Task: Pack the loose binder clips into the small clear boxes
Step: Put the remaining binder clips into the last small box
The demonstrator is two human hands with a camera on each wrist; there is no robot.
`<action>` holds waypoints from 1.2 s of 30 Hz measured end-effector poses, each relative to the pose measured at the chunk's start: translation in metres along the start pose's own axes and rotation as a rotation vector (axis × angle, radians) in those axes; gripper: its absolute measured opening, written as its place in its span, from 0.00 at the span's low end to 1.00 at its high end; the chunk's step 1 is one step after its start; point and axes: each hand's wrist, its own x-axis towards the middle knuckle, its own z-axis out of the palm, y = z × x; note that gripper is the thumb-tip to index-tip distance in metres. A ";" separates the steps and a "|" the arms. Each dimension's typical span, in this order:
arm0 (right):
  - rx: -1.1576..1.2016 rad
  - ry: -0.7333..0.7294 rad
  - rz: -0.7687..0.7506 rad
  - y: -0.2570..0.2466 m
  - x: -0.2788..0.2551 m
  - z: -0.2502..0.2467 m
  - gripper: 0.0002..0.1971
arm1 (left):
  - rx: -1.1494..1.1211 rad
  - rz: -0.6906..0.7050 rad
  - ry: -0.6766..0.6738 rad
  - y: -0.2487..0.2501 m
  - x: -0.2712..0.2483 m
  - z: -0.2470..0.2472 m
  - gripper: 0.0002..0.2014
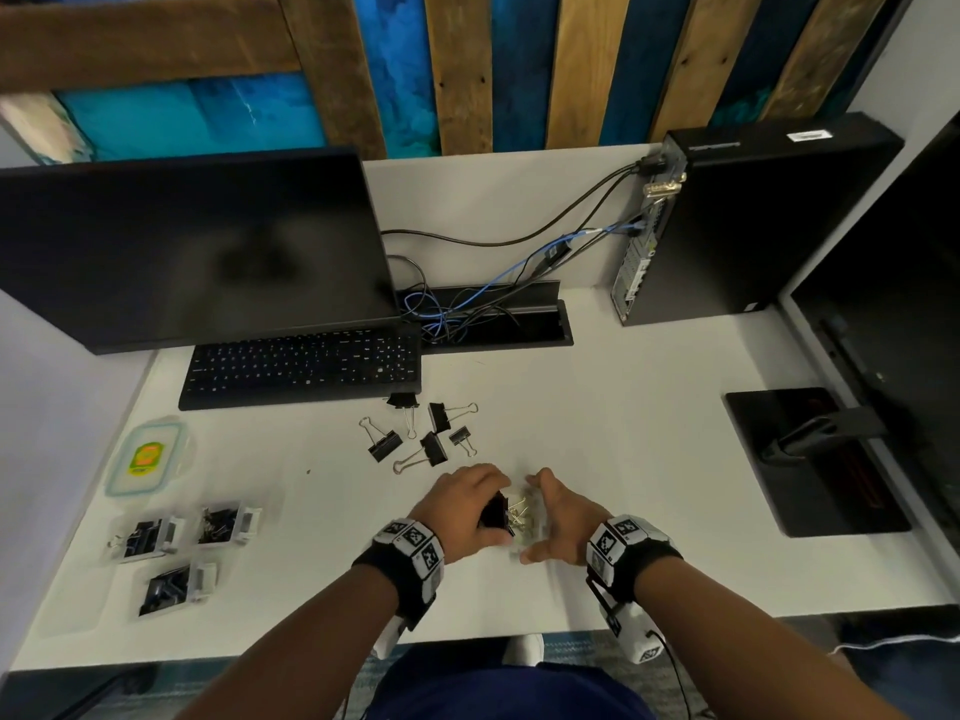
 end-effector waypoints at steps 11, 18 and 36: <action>-0.046 -0.060 -0.067 -0.023 0.009 0.001 0.46 | 0.092 -0.165 -0.126 -0.029 -0.032 -0.014 0.47; -0.064 -0.078 -0.099 -0.054 0.040 0.003 0.47 | 0.182 -0.270 -0.131 -0.056 -0.062 -0.034 0.47; -0.525 0.120 0.021 -0.078 0.127 0.012 0.20 | 0.121 -0.531 0.058 -0.155 -0.136 -0.074 0.32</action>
